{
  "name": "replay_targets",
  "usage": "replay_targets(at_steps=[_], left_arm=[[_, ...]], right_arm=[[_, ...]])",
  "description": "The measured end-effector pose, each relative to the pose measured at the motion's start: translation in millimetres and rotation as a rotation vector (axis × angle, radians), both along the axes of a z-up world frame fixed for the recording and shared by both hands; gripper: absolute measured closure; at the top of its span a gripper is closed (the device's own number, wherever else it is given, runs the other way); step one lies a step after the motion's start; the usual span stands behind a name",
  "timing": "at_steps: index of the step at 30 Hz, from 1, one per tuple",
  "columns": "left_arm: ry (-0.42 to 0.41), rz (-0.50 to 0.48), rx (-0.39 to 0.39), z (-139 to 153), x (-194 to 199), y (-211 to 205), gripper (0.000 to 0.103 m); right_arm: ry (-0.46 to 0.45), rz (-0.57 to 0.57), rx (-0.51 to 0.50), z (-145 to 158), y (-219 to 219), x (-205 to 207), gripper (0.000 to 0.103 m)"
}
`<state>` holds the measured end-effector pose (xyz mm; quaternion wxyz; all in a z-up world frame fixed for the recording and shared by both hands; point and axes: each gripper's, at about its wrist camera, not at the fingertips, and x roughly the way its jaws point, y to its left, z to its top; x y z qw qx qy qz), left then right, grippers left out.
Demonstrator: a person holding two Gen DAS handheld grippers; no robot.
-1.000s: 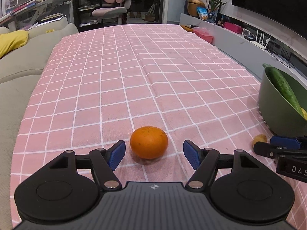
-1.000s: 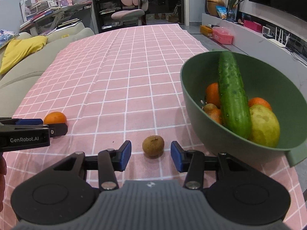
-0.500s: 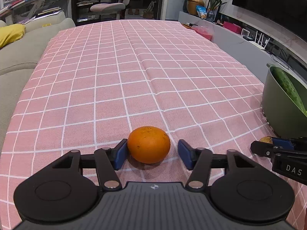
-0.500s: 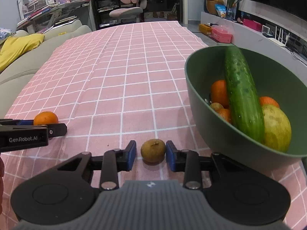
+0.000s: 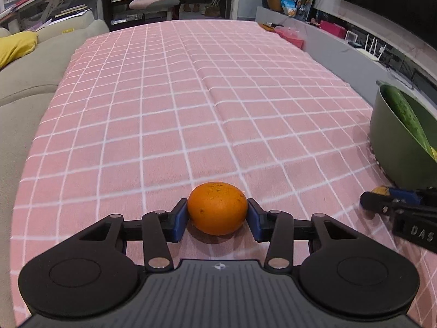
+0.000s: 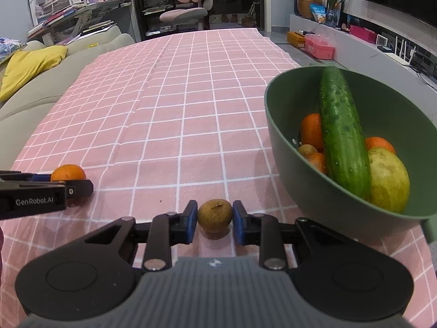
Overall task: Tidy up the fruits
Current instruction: 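Grasp the last kiwi with the right tool while the left tool grasps the last orange, then carry the kiwi and orange up over the colander with both tools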
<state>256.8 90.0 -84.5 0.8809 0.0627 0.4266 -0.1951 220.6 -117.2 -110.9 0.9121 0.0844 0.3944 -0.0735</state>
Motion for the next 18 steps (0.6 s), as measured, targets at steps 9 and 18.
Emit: replay_targets(at_steps=[9, 18], left_arm=[[0.039, -0.021, 0.037, 22, -68, -2, 0.052], [0.031, -0.059, 0.028, 65, -139, -27, 0.052]], right_arm=[[0.019, 0.045, 0.018, 26, -8, -55, 0.079], [0.041, 0.103, 0.016, 69, -34, -127, 0.079]])
